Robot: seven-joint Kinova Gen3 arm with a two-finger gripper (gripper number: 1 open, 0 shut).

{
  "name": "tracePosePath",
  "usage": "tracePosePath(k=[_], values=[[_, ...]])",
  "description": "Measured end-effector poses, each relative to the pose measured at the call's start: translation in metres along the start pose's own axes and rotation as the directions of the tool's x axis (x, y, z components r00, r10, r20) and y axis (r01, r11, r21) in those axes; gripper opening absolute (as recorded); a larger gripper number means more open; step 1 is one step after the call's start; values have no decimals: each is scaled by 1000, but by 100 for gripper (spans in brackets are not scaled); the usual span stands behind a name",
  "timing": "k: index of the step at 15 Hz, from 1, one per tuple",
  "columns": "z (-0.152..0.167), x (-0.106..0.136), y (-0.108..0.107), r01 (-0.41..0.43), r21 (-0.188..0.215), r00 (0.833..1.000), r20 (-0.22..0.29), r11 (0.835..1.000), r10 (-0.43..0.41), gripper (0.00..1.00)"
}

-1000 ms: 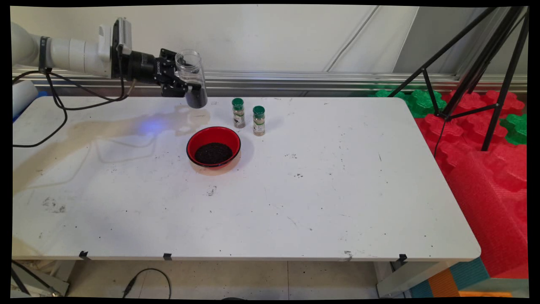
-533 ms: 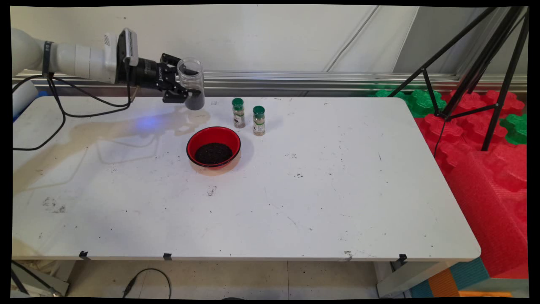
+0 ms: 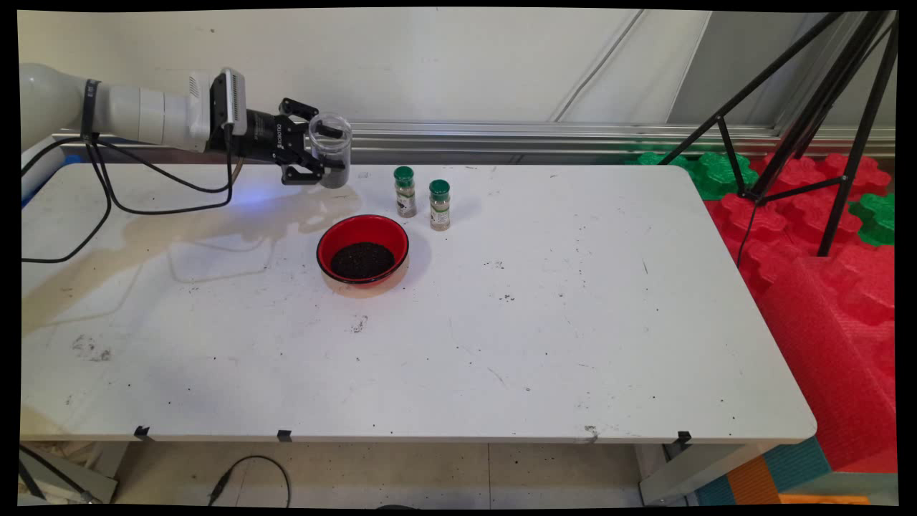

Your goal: Pour the black seasoning powder in the red bowl

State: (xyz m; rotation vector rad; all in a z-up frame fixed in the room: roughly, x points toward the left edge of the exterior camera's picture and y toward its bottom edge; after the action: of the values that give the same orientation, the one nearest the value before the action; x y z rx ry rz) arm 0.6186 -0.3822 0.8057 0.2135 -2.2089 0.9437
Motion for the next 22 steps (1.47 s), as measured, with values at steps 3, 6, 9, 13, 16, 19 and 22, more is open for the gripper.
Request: tracePosePath(k=[3, 6, 9, 13, 16, 19, 22], values=[[4, 3, 6, -62, 6, 998, 2, 998, 62, 0], [7, 5, 11, -130, 20, 991, 9, 991, 130, 0], [9, 8, 16, -191, 34, 982, 12, 981, 191, 0], [13, 14, 23, -300, 63, 954, 14, 952, 299, 0], [14, 16, 27, -372, 79, 928, 28, 925, 371, 0], [16, 17, 30, -429, 89, 903, 43, 899, 427, 0], [17, 17, 32, -479, 94, 878, 56, 873, 476, 0]])
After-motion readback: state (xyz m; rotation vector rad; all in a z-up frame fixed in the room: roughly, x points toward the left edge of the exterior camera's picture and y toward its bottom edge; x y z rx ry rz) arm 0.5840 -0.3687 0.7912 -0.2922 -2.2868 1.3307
